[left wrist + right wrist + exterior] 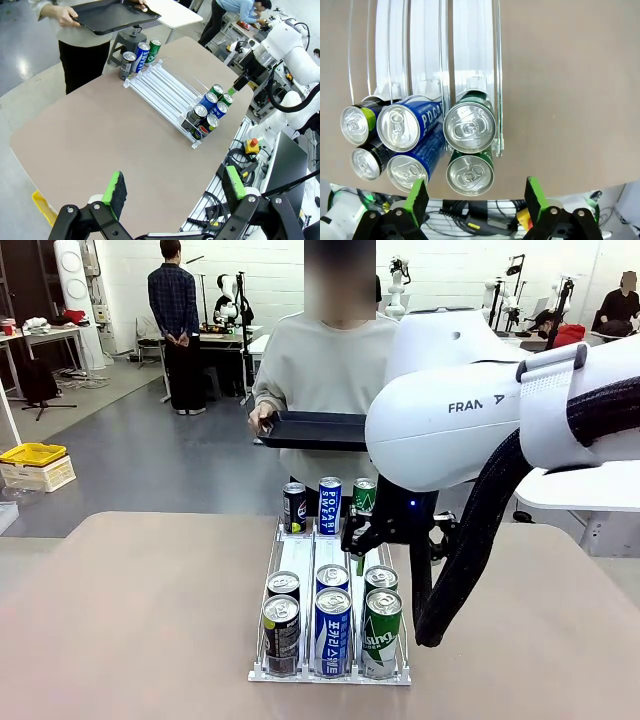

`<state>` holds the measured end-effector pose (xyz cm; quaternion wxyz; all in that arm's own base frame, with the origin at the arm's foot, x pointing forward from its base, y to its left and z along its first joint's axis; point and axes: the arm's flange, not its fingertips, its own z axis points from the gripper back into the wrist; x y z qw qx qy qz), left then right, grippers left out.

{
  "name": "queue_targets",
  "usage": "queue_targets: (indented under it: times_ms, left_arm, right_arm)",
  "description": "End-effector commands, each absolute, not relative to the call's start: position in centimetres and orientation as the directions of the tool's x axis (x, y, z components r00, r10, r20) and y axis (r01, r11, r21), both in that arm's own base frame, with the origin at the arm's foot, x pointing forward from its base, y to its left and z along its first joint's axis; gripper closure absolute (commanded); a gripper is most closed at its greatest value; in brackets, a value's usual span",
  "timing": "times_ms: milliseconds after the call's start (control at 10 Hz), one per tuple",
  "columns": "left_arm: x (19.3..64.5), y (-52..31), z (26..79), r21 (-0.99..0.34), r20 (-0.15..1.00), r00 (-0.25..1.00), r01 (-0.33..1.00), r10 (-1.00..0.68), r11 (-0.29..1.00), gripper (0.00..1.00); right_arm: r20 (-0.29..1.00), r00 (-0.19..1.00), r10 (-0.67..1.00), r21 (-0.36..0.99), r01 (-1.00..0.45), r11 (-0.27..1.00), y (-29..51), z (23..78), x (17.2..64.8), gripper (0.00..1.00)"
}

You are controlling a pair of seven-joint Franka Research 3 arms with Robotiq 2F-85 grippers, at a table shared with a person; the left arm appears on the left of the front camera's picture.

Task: Retrieve and hand over the desired beverage to the person.
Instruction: Pick up a can of the same type that the person held from the Automatic Can Dispenser.

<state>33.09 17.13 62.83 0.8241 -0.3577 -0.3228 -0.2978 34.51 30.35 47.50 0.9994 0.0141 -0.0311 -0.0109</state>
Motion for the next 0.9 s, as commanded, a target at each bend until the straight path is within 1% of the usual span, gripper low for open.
queue_targets:
  times_ms: [0,400,800]
  left_arm:
    - [33.1,17.3,62.9,-0.388,0.762,0.594,0.738,-0.259,0.553,0.0]
    - [33.1,17.3,62.9,-0.388,0.762,0.594,0.738,-0.259,0.553,0.0]
    - [33.1,17.3,62.9,-0.388,0.762,0.594,0.738,-0.259,0.553,0.0]
  right_arm:
    - [0.064,0.998,-0.02,0.026,0.019,0.999,30.1,47.9,34.5,0.0]
    - [0.063,0.998,-0.024,0.03,0.023,0.999,30.3,47.6,34.6,0.0]
    - [0.04,0.998,-0.05,0.018,0.049,0.999,30.2,46.4,32.2,0.0]
